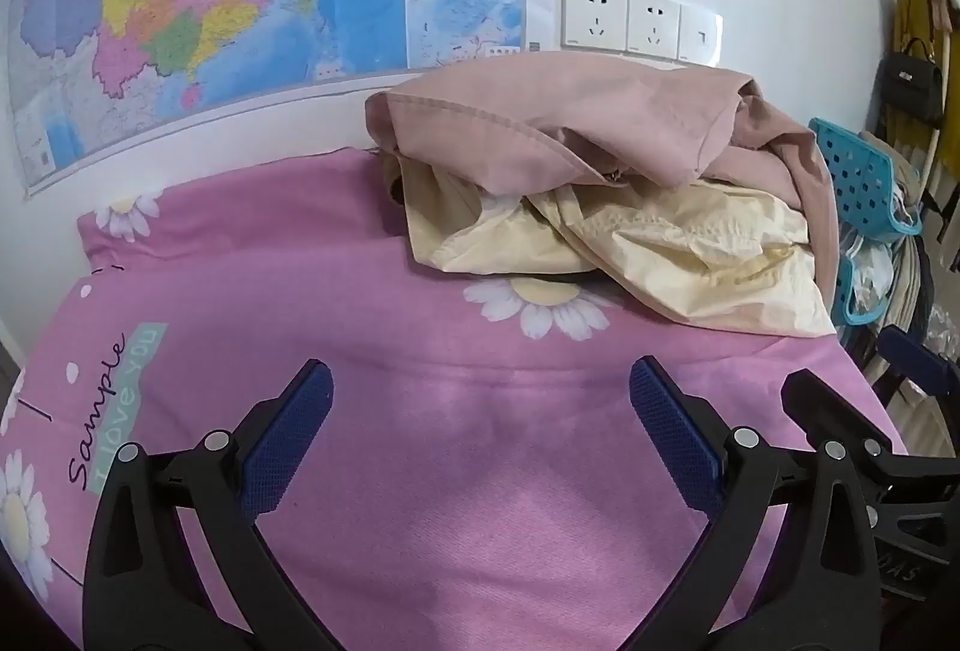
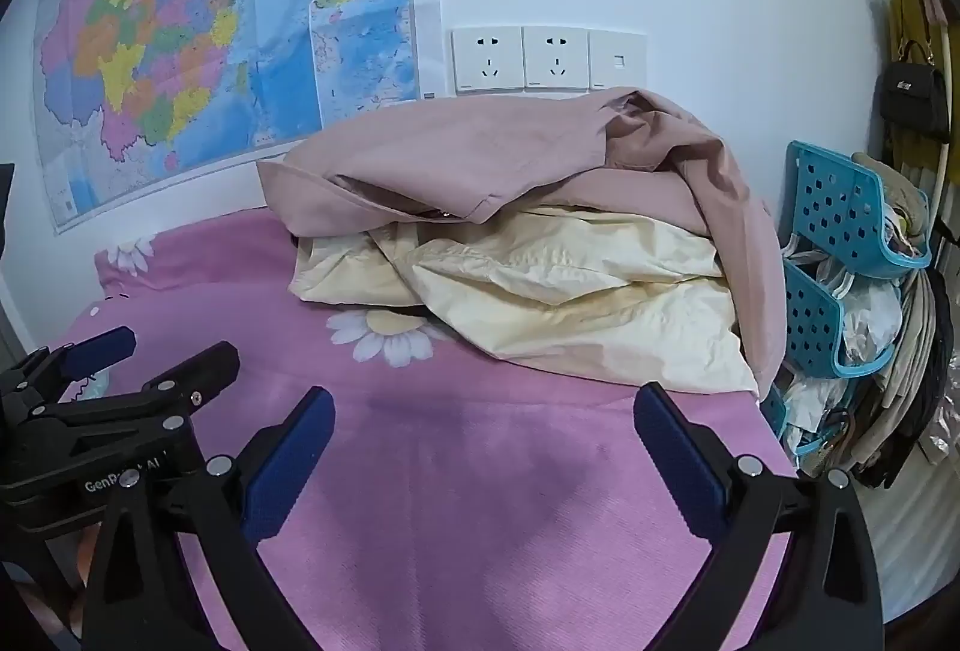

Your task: Fold large clothes

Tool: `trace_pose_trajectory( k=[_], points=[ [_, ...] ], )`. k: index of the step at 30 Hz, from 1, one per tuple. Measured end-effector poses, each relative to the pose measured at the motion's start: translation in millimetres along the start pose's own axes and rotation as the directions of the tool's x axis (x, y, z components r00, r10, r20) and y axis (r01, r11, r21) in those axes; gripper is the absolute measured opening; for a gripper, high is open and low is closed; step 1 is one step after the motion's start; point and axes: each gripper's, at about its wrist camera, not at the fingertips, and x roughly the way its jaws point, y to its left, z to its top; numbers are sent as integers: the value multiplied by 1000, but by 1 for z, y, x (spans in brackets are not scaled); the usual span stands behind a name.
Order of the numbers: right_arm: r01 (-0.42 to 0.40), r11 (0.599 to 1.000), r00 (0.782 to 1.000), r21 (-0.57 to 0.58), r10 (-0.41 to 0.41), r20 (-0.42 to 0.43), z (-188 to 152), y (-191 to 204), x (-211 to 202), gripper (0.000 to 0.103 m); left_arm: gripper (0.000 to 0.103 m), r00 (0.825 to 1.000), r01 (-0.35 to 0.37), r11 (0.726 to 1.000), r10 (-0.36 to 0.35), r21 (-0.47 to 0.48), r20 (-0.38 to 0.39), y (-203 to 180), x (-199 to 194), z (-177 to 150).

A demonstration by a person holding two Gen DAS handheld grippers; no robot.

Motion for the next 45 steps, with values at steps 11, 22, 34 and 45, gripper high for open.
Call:
trace_pose_trajectory(
  k=[11, 22, 34, 45],
  points=[
    [11, 1000, 1000, -12, -11, -22, 3, 1, -1, 97, 98, 1000, 7, 1000, -6, -6, 8, 5, -2, 4],
    [12, 1000, 1000, 2, -12, -10, 1, 0, -1, 97, 98, 1000, -4, 1000, 4, -28, 25, 3, -7, -1],
    [11, 1000, 1000, 11, -11, -7, 1, -1, -3, 97, 98, 999, -5, 1000, 6, -21, 36, 3, -8, -2],
    [10, 1000, 1000, 14, -10, -11, 0, -1, -3, 97, 98, 999, -3, 1000, 4, -26, 34, 2, -10, -4]
  ],
)
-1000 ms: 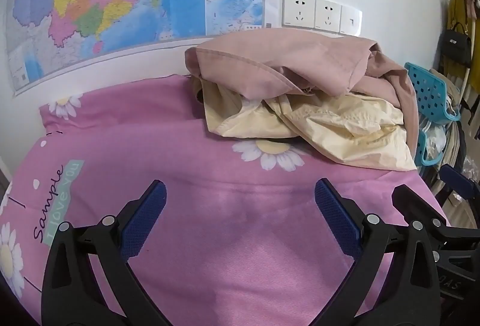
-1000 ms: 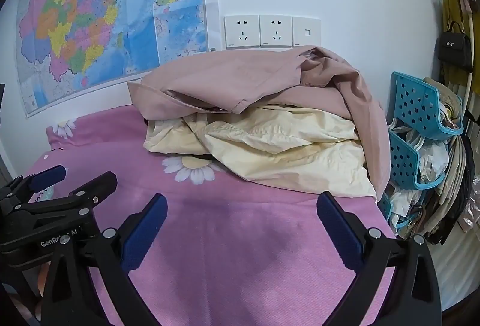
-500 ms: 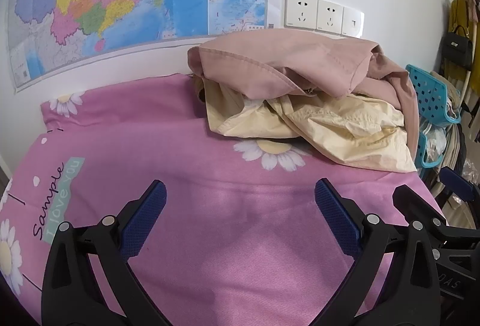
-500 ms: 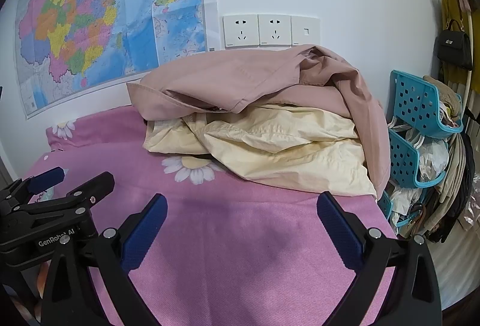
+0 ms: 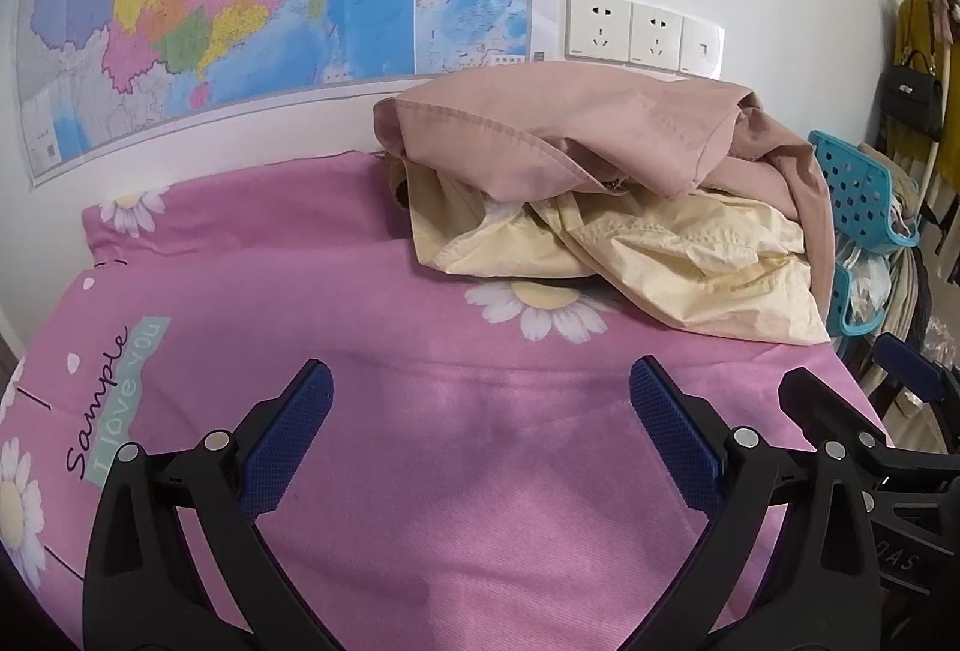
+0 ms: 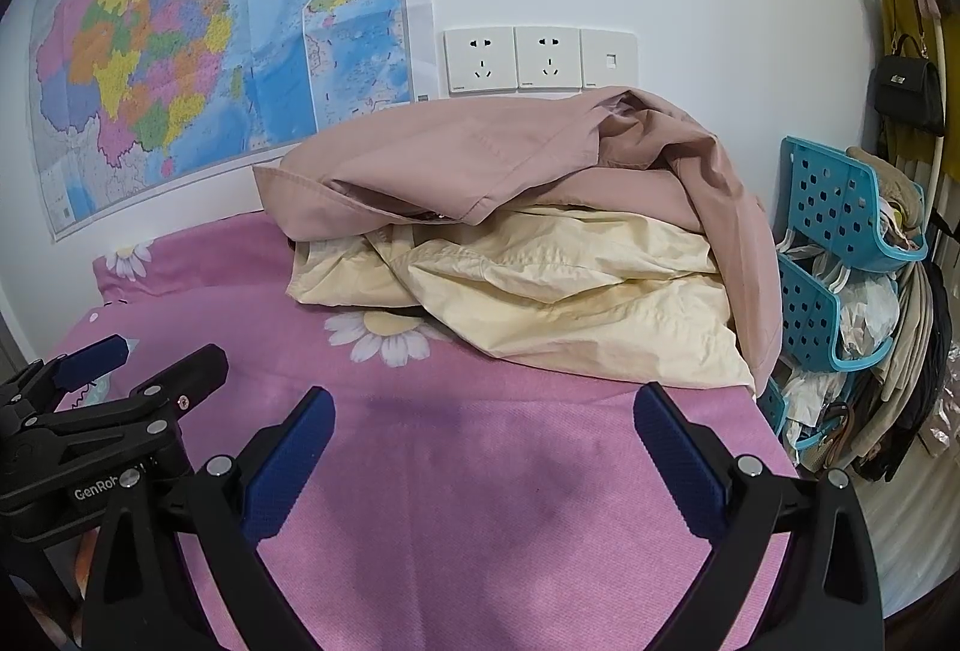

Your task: Fold large clothes

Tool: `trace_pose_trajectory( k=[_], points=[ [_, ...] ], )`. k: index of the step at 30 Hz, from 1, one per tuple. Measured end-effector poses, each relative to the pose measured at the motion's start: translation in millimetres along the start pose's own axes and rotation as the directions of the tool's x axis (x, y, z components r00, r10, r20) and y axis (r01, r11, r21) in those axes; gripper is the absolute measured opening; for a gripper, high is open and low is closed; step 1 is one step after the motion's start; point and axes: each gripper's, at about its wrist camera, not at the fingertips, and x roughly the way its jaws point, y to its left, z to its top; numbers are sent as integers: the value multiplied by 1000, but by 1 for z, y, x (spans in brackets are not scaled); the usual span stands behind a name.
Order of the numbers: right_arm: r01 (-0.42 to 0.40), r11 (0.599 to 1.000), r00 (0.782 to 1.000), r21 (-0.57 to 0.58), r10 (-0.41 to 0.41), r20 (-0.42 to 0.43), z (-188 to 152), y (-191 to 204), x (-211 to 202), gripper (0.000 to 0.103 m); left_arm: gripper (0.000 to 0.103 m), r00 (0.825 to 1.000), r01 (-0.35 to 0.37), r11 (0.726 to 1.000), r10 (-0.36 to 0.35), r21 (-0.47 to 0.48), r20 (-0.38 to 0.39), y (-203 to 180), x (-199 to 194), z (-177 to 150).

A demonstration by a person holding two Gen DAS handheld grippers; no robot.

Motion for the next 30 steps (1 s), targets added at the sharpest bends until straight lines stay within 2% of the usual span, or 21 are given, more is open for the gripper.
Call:
trace_pose_trajectory(
  k=[30],
  points=[
    [-9, 1000, 1000, 3, 9, -5, 2, 0, 3, 97, 98, 1000, 5, 1000, -5, -4, -3, 1, 1, 1]
  ],
)
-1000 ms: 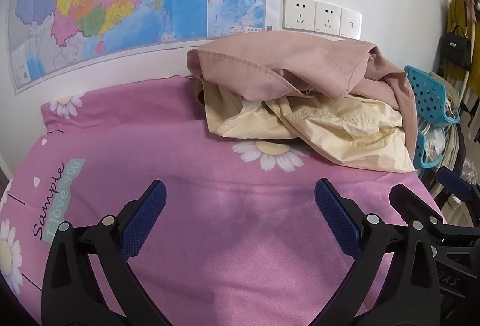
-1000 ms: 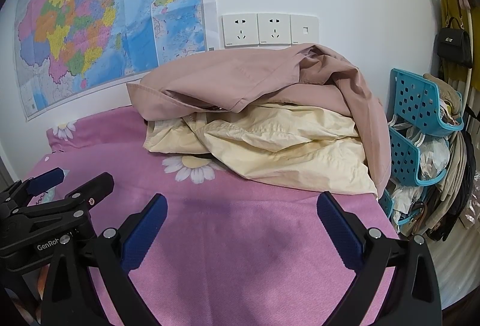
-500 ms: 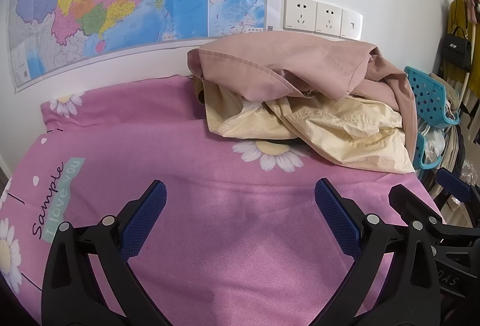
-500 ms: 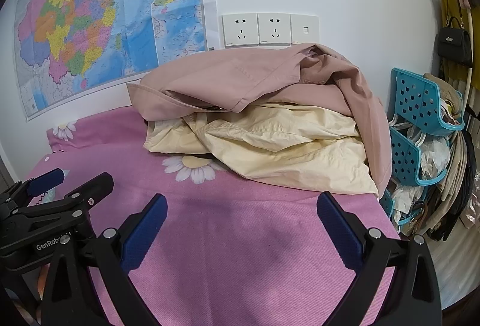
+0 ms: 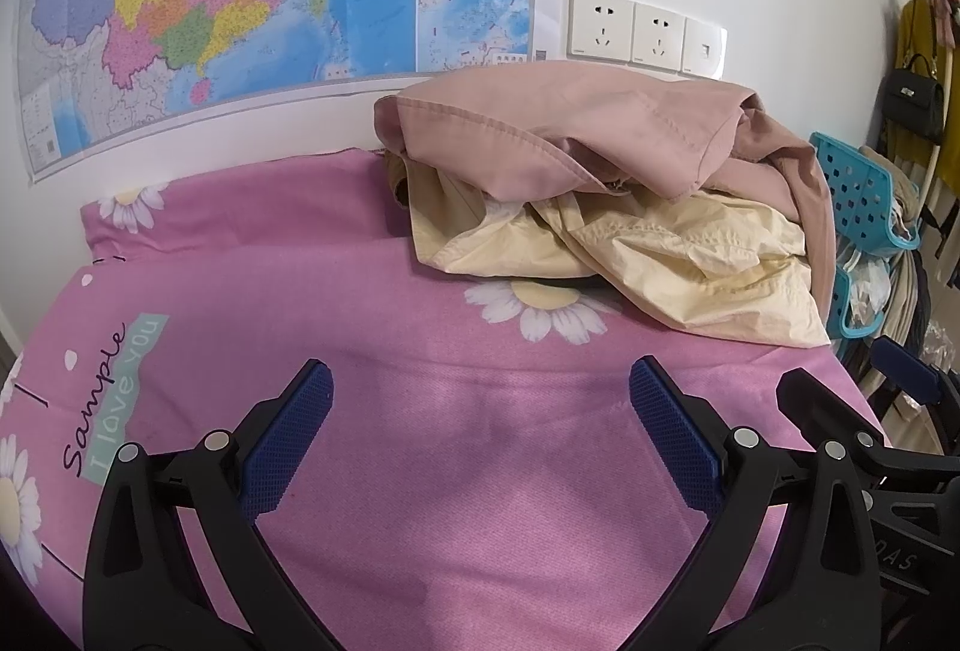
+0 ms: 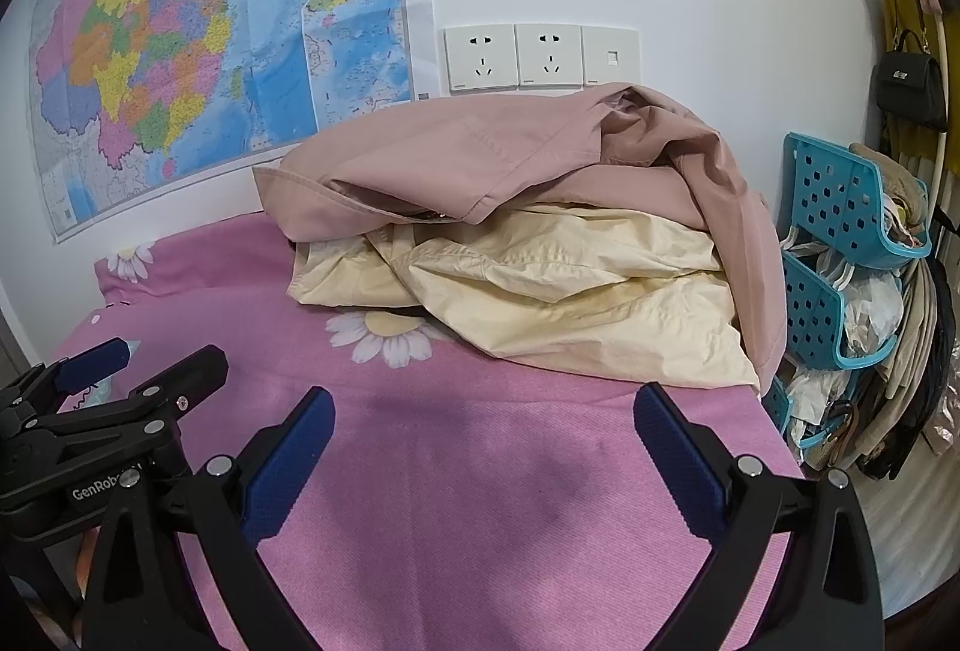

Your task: Fold large clothes

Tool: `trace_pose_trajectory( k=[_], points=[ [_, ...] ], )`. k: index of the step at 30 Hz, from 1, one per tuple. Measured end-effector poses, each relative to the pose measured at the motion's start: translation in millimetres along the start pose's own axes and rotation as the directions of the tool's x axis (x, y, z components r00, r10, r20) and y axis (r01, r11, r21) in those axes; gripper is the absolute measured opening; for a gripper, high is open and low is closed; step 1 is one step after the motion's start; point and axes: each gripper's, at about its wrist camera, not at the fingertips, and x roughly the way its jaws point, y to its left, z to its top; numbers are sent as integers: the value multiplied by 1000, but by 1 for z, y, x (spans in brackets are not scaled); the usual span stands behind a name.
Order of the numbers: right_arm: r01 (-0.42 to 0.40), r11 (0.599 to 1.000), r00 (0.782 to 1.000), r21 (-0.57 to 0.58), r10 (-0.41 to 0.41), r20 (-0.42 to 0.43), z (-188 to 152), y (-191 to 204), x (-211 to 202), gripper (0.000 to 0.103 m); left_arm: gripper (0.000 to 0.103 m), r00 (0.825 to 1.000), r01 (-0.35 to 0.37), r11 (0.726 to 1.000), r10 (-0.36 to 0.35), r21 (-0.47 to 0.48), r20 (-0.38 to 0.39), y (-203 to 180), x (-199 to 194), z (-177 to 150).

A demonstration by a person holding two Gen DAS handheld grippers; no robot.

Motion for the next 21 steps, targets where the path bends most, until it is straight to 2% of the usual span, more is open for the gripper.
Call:
trace_pose_trajectory(
  k=[21],
  points=[
    [-5, 1000, 1000, -5, 5, -4, 5, -3, 7, 97, 98, 1000, 2, 1000, -3, -9, -17, 1, 12, 4]
  ],
)
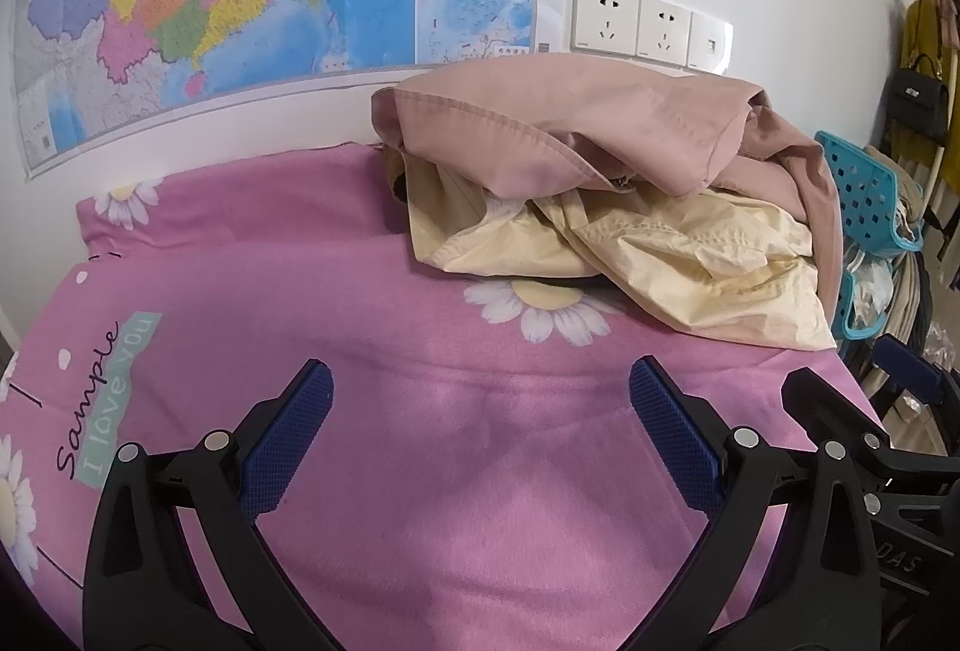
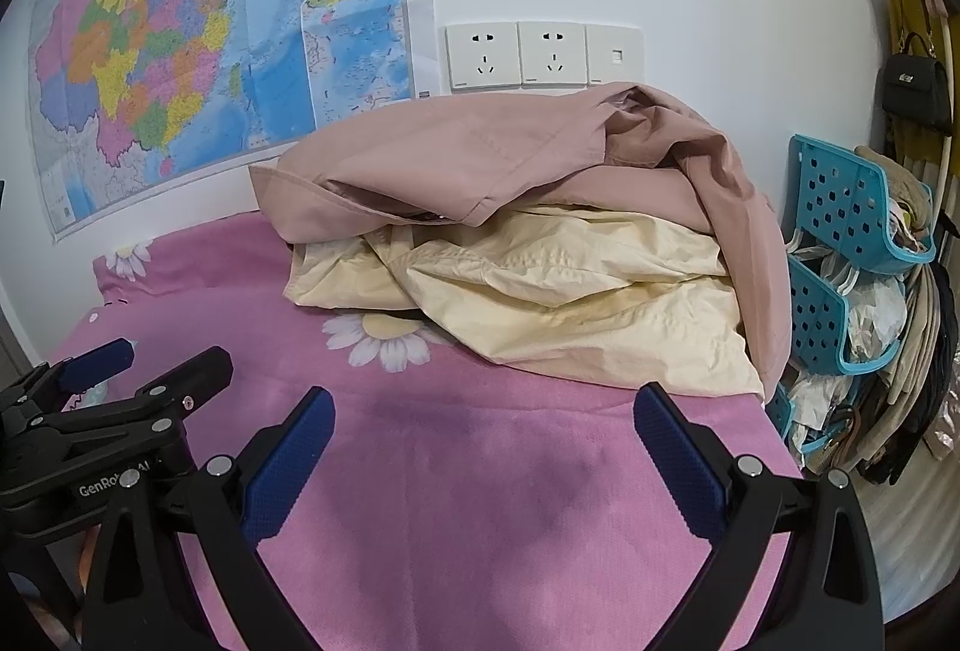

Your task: Fold large clothes

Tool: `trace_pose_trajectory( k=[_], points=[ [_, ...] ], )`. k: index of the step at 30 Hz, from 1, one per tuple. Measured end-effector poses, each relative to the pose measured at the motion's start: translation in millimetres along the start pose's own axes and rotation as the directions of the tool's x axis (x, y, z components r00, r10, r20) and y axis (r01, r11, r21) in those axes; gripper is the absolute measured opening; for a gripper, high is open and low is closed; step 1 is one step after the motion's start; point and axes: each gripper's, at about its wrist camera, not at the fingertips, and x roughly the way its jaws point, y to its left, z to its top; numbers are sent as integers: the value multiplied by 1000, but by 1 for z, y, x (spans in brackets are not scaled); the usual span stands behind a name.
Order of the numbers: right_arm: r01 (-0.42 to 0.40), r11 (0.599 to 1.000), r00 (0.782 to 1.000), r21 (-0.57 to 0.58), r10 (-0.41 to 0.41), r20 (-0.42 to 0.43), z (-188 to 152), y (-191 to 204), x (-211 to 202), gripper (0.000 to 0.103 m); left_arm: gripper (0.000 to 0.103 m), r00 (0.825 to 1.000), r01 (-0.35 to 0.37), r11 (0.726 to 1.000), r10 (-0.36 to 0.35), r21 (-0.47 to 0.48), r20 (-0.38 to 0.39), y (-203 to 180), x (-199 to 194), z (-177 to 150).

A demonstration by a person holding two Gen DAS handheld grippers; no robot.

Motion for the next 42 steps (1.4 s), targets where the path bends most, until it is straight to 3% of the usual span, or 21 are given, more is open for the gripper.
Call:
trace_pose_trajectory(
  k=[12, 15, 18, 23, 29, 30, 32, 36, 38, 42],
  points=[
    [-6, 1000, 1000, -29, 7, 13, 6, 2, 5, 97, 98, 1000, 12, 1000, -12, 3, -6, 0, 9, 4],
    [2, 996, 999, -85, 1, 43, 16, 4, 10, 97, 98, 1000, 19, 1000, -20, -2, -15, 4, 16, 9],
    [73, 982, 995, -176, -59, 82, 32, 9, 29, 97, 98, 1000, 8, 1000, -8, -11, -22, 13, 28, 18],
    [126, 936, 989, -329, -94, 112, 61, 25, 76, 97, 98, 999, -52, 998, 52, -27, -13, 31, 45, 30],
    [200, 809, 977, -552, -123, 175, 75, 63, 135, 94, 98, 993, -121, 993, 121, -5, -7, 53, 66, 42],
    [215, 783, 974, -584, -131, 183, 76, 69, 145, 91, 98, 992, -130, 992, 130, -6, -11, 58, 71, 45],
    [251, 747, 967, -616, -168, 190, 80, 74, 161, 69, 98, 990, -142, 990, 142, -10, -15, 67, 79, 50],
    [198, 763, 978, -615, -116, 171, 97, 70, 166, 39, 98, 988, -156, 988, 156, -2, -4, 81, 93, 60],
    [188, 783, 977, -593, -85, 196, 110, 66, 152, 15, 98, 987, -160, 987, 160, 9, 11, 89, 99, 67],
    [166, 849, 960, -502, -23, 278, 150, 52, 112, 9, 98, 990, -133, 991, 131, 35, 55, 101, 115, 86]
  ],
)
